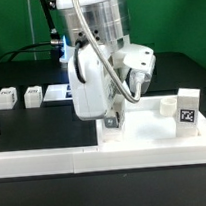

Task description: Assemble square table

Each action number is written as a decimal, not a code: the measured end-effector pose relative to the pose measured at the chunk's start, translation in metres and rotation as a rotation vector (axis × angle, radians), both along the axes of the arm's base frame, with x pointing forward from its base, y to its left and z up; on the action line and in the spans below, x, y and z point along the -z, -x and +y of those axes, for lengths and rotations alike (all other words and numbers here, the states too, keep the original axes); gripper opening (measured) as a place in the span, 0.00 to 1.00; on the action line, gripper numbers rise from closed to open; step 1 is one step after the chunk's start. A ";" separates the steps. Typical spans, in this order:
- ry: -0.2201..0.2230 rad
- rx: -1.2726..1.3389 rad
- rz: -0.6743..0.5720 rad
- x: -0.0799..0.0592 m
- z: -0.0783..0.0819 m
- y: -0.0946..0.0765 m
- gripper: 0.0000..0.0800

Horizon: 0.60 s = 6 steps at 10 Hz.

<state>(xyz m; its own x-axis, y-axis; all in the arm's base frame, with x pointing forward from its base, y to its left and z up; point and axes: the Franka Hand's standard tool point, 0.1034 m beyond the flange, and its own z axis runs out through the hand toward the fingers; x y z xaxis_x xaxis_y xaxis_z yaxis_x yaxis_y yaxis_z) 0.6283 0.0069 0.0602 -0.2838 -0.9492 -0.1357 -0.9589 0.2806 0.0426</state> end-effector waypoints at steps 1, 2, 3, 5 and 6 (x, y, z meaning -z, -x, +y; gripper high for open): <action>0.000 -0.023 -0.001 0.001 0.000 0.001 0.36; 0.001 -0.030 -0.003 0.001 0.000 0.001 0.59; 0.015 -0.259 -0.057 -0.004 0.002 -0.004 0.73; 0.029 -0.508 -0.105 -0.005 0.003 -0.004 0.80; 0.031 -0.570 -0.112 -0.004 0.002 -0.004 0.81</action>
Offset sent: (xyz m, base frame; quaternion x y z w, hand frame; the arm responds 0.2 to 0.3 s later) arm -0.0074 0.0226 0.0146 0.0535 -0.0160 -0.5203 0.8522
